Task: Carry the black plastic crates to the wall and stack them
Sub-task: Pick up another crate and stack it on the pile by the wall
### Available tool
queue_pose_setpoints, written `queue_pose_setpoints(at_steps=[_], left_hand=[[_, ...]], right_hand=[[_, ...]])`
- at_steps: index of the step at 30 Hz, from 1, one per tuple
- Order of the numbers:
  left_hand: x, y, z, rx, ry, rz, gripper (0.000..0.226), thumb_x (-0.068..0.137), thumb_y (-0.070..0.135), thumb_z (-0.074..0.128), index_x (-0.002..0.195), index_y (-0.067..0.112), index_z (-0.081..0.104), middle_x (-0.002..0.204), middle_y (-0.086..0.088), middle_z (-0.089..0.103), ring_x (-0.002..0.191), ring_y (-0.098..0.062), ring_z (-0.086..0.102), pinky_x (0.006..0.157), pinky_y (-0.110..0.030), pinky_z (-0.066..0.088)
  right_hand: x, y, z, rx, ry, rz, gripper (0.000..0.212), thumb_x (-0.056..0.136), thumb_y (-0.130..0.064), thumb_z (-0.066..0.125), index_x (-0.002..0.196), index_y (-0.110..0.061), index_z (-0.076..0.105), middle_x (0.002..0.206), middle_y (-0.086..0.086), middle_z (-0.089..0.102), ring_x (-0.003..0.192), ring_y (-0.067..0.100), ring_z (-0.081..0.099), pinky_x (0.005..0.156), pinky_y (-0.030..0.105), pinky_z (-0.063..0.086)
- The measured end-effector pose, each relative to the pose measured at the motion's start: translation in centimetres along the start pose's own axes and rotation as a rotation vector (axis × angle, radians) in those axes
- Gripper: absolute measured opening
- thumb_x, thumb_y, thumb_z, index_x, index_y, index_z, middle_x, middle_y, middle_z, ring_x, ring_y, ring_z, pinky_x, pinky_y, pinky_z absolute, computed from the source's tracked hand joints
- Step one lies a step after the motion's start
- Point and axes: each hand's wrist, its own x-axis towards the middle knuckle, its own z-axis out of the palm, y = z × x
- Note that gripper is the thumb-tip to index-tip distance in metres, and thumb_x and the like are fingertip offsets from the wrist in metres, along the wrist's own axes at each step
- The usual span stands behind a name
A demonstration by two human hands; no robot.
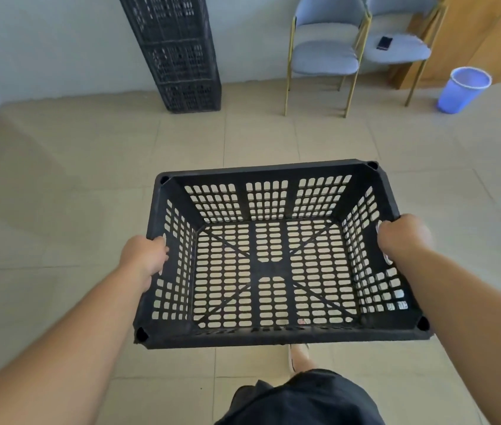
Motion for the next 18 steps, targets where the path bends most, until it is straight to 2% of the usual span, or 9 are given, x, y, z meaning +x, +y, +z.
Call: queue_pose_setpoints(at_steps=[2,6,9,11,15,18], left_hand=[[1.4,1.9,0.0,0.004,0.018,-0.031,0.032,0.105,0.024,0.049,0.105,-0.002,0.068,0.090,-0.009,0.070,0.076,-0.020,0.061,0.072,-0.036,0.042],[4.5,5.5,-0.6,-0.018,0.055,-0.062,0.031,0.105,0.024,0.048,0.096,0.002,0.068,0.092,-0.013,0.072,0.078,-0.024,0.064,0.063,-0.033,0.042],[7.2,7.8,-1.5,-0.089,0.078,-0.087,0.029,0.105,0.021,0.047,0.095,0.000,0.066,0.090,-0.013,0.070,0.073,-0.021,0.062,0.058,-0.033,0.041],[9.3,8.8,-2.5,-0.130,0.092,-0.105,0.028,0.105,0.019,0.047,0.099,0.000,0.065,0.089,-0.013,0.068,0.073,-0.020,0.061,0.060,-0.032,0.041],[15.4,11.0,-4.6,-0.205,0.121,-0.134,0.027,0.105,0.019,0.047,0.100,-0.001,0.065,0.083,-0.009,0.065,0.074,-0.020,0.060,0.070,-0.035,0.045],[21.3,12.6,-6.2,-0.222,0.124,-0.143,0.026,0.105,0.018,0.048,0.097,-0.001,0.064,0.079,-0.009,0.064,0.069,-0.019,0.057,0.067,-0.033,0.045]], right_hand=[[2.6,-2.9,0.3,0.001,-0.032,-0.024,0.032,0.095,-0.023,0.049,0.115,0.000,0.059,0.091,0.017,0.061,0.061,0.026,0.050,0.052,0.027,0.036],[7.7,-10.0,0.4,-0.014,-0.092,-0.094,0.033,0.095,-0.023,0.049,0.116,0.000,0.059,0.082,0.013,0.056,0.061,0.024,0.050,0.049,0.025,0.034],[10.8,-16.3,0.8,-0.043,-0.113,-0.183,0.032,0.092,-0.021,0.048,0.111,0.002,0.060,0.093,0.021,0.063,0.077,0.038,0.060,0.065,0.035,0.049],[12.3,-20.3,1.6,-0.055,-0.134,-0.225,0.030,0.090,-0.019,0.049,0.109,0.001,0.060,0.094,0.021,0.063,0.081,0.040,0.060,0.070,0.039,0.051],[15.3,-28.6,4.3,-0.098,-0.161,-0.273,0.031,0.091,-0.021,0.048,0.110,0.001,0.059,0.095,0.021,0.063,0.078,0.038,0.059,0.067,0.036,0.047],[17.1,-34.9,7.0,-0.112,-0.163,-0.296,0.032,0.092,-0.024,0.047,0.111,0.000,0.059,0.095,0.021,0.064,0.076,0.036,0.060,0.063,0.035,0.048]])
